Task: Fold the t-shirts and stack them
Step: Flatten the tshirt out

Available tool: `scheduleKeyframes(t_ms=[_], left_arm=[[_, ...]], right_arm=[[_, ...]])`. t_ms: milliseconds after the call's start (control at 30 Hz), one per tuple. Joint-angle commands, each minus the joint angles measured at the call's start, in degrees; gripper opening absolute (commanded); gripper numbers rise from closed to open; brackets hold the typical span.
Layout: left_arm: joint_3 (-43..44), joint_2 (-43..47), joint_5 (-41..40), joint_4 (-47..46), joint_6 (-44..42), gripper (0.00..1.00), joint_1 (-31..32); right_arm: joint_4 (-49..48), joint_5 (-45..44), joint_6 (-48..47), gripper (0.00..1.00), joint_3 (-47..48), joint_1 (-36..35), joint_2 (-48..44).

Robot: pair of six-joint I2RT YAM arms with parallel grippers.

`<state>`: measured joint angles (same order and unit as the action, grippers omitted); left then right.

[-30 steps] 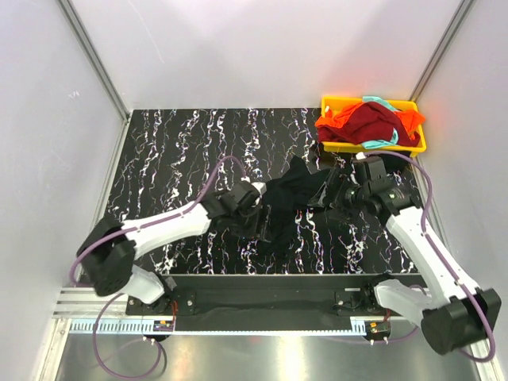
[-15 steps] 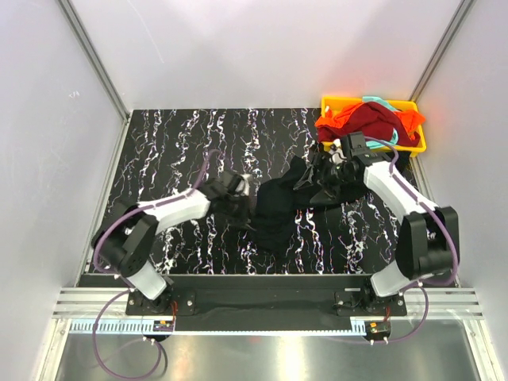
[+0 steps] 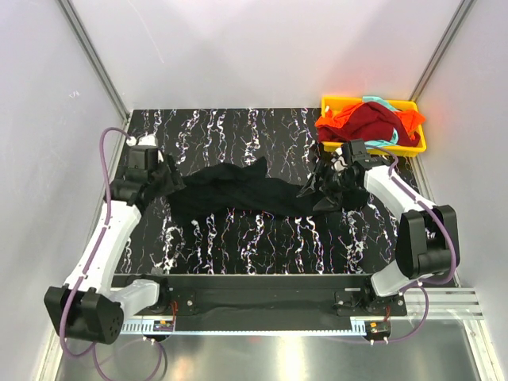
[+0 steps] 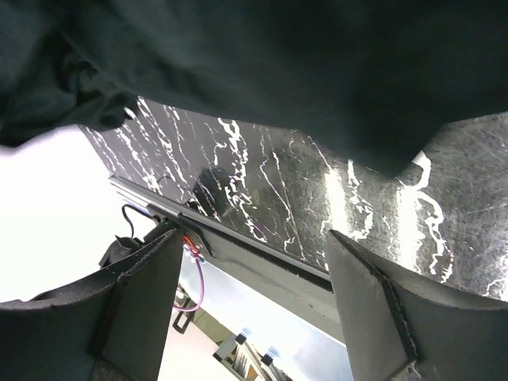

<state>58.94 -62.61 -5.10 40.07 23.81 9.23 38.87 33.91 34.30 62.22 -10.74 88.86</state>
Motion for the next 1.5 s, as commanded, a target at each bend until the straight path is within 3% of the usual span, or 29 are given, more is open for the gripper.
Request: scheduleKeyframes(t_ms=[0,67,233,300,333,400,567,733,900,1067,1133,1200,1267,1467], left_arm=[[0.57,-1.72,-0.63,3.43,-2.98,0.73,-1.68],[-0.75,-1.38,4.11,1.68,-1.58,0.80,-0.89],[-0.50,-0.48,2.81,-3.67,-2.98,0.88,10.62],[0.30,-3.47,7.37,-5.00,-4.30,0.70,11.50],[1.17,-7.31,8.43,-6.49,-4.74,0.63,11.51],[2.58,-11.64,10.20,-7.90,-6.84,0.61,11.51],[13.64,-29.36,9.94,-8.61,-10.54,0.68,11.68],[25.50,-41.43,9.15,-9.75,-10.63,0.71,12.74],[31.76,-50.14,7.74,-10.10,-8.96,0.70,13.00],[36.24,-55.69,5.28,-10.10,-8.43,0.46,13.00],[37.48,-56.91,5.45,-10.10,-8.61,0.29,12.91],[37.66,-56.75,5.28,-10.19,-8.87,0.02,13.00],[36.69,-54.31,5.28,-10.10,-9.74,0.00,13.00],[22.04,-37.00,2.99,-9.31,-11.77,0.00,13.09]], right_arm=[[-0.03,-1.30,-0.90,0.79,0.27,0.20,-2.20],[0.15,-1.92,-1.26,0.80,0.45,0.20,-0.80],[2.08,-2.80,-4.51,0.78,1.59,0.20,3.86],[1.82,-1.83,-4.51,0.77,1.68,-0.15,5.79],[1.73,-1.48,-4.42,0.77,1.68,-0.42,6.49],[0.68,-1.74,-4.42,0.77,1.68,-1.38,8.34],[-2.04,-2.97,-3.54,0.77,2.21,-3.67,11.86],[-2.22,-5.16,-3.46,0.77,5.37,-4.20,14.67],[-2.13,-8.15,-3.81,0.68,10.81,-4.11,18.19],[-1.87,-12.29,-3.54,0.53,13.46,-3.76,20.30],[-1.61,-12.38,-3.19,0.29,14.51,-3.32,20.56],[-0.91,-12.38,-3.37,0.10,15.65,-2.80,20.13],[1.19,-13.43,-3.89,0.00,16.27,-2.18,18.64],[10.60,-14.93,-7.67,0.00,14.96,-2.09,9.35]])
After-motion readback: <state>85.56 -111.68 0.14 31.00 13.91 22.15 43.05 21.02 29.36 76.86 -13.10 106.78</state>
